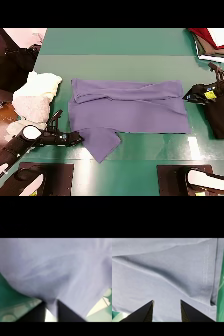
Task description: Fold the shirts.
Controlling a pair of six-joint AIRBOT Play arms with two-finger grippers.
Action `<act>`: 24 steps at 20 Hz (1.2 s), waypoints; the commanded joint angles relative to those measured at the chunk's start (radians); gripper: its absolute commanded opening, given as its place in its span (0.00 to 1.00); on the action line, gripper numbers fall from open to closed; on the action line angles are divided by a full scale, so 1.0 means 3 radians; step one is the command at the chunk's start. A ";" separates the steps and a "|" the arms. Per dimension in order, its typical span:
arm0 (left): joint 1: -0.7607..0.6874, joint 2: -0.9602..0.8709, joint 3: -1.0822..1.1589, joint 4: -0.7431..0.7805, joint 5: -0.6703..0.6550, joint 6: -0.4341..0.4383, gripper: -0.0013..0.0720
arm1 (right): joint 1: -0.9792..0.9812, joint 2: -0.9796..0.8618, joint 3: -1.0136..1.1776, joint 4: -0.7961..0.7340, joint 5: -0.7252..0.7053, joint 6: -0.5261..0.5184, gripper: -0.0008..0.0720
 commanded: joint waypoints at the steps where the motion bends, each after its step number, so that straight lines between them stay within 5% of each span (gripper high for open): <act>1: -0.0191 0.0000 -0.0001 -0.0161 0.0308 -0.0088 0.17 | -0.0018 0.0034 -0.0001 -0.0022 0.0061 0.0001 0.54; 2: -0.0191 0.0000 0.0006 -0.0165 0.0314 -0.0086 0.07 | -0.0051 0.0064 -0.0010 -0.0038 0.0106 0.0001 0.54; 8: -0.0191 0.0008 0.0387 -0.0126 0.0093 0.0117 0.05 | -0.0692 0.0507 -0.0848 -0.0542 0.0117 -0.0027 0.56; 9: -0.0191 0.0008 0.0453 -0.0126 0.0093 0.0117 0.05 | -0.0867 0.0524 -0.1016 -0.0546 0.0126 -0.0037 0.73; 10: -0.0191 0.0008 0.0500 -0.0125 0.0100 0.0117 0.05 | -0.1035 0.0520 -0.1156 -0.0504 0.0126 -0.0071 0.76; 13: -0.0191 0.0008 0.0534 -0.0123 0.0104 0.0167 0.05 | -0.1405 0.0520 -0.1556 -0.0253 0.0034 -0.0323 0.70; 24: -0.0191 0.0006 0.0534 -0.0125 0.0116 0.0203 0.05 | -0.1405 0.0520 -0.1909 0.0179 -0.0519 -0.0346 0.64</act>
